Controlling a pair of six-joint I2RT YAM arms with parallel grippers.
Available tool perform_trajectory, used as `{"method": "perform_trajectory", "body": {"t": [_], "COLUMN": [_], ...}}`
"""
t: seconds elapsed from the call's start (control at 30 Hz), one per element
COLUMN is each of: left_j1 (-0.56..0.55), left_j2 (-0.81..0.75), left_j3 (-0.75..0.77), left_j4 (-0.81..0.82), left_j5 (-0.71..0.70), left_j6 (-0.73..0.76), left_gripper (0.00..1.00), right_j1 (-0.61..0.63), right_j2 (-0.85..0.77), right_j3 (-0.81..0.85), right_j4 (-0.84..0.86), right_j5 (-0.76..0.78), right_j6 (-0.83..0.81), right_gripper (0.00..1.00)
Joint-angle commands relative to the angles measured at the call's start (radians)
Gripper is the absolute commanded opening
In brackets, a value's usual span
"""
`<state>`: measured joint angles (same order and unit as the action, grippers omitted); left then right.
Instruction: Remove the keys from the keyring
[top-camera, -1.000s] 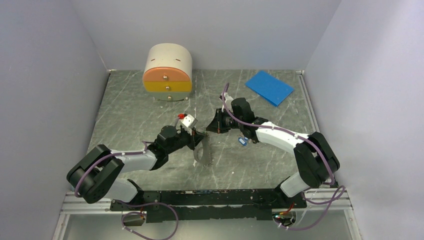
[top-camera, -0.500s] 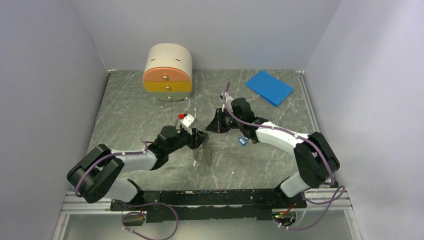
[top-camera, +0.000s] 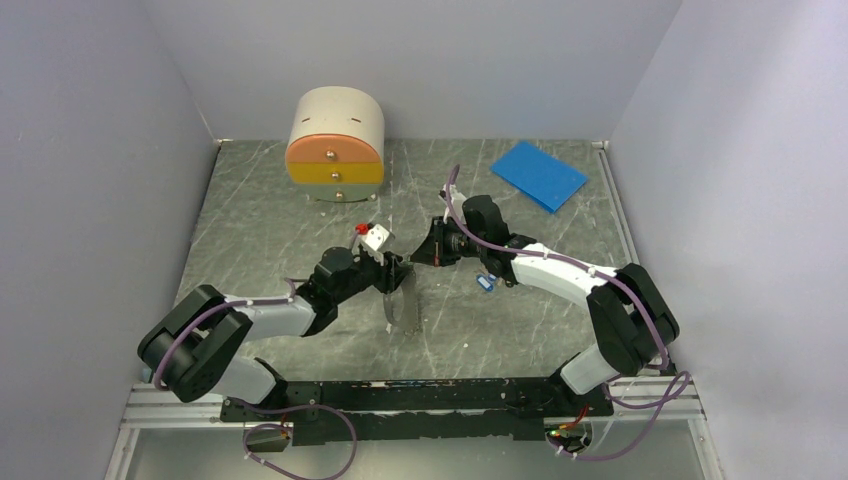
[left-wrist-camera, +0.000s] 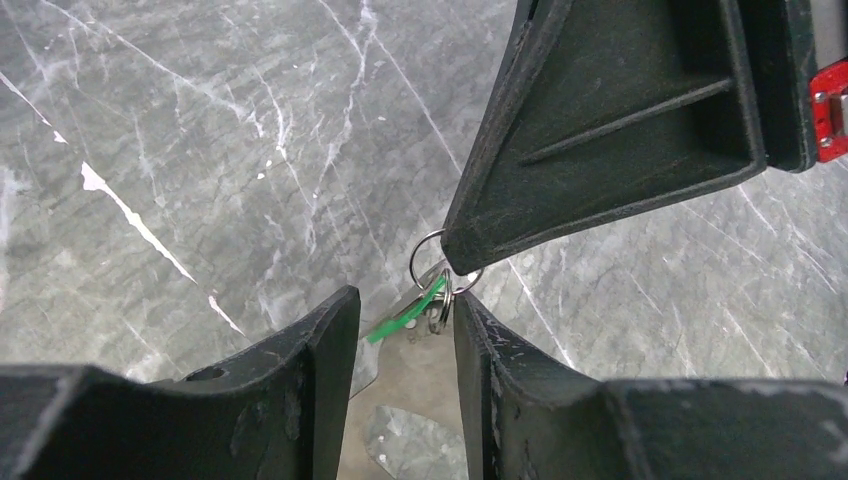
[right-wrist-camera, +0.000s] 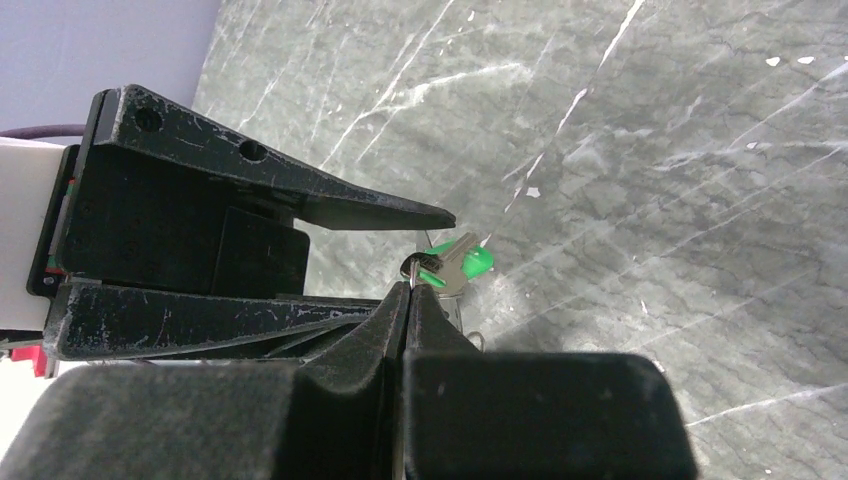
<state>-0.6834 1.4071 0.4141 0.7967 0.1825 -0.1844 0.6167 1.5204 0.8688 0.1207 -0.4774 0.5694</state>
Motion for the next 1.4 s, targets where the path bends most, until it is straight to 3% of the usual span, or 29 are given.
{"method": "perform_trajectory", "body": {"t": [0.0, 0.23, 0.57, 1.0, 1.1, 1.3, 1.37], "left_j1": [0.013, 0.015, 0.015, 0.015, 0.016, 0.015, 0.016], "left_j2": [0.006, 0.037, 0.010, -0.057, -0.063, -0.068, -0.075], "left_j3": [0.039, 0.032, 0.011, -0.003, -0.001, -0.037, -0.041], "left_j4": [0.064, 0.089, 0.057, 0.049, 0.025, 0.011, 0.005], "left_j5": [0.038, 0.091, 0.133, 0.117, 0.112, 0.013, -0.003], "left_j6": [0.024, -0.012, -0.010, -0.010, 0.009, 0.008, -0.006], "left_gripper": [0.45, 0.36, 0.03, 0.03, 0.07, 0.44, 0.49], "right_j1": [0.001, -0.001, -0.045, -0.047, -0.046, -0.045, -0.045], "right_j2": [0.007, 0.008, -0.006, 0.073, 0.093, 0.080, 0.079], "right_j3": [0.033, 0.032, 0.003, 0.046, 0.056, 0.054, 0.055], "right_j4": [0.044, 0.047, 0.022, -0.085, -0.097, -0.104, -0.111], "right_j5": [-0.030, -0.025, 0.046, 0.048, 0.032, 0.006, 0.006], "right_j6": [0.009, 0.014, 0.057, 0.045, 0.041, 0.023, 0.025], "right_gripper": [0.00, 0.00, 0.00, 0.00, 0.00, 0.00, 0.00]}}
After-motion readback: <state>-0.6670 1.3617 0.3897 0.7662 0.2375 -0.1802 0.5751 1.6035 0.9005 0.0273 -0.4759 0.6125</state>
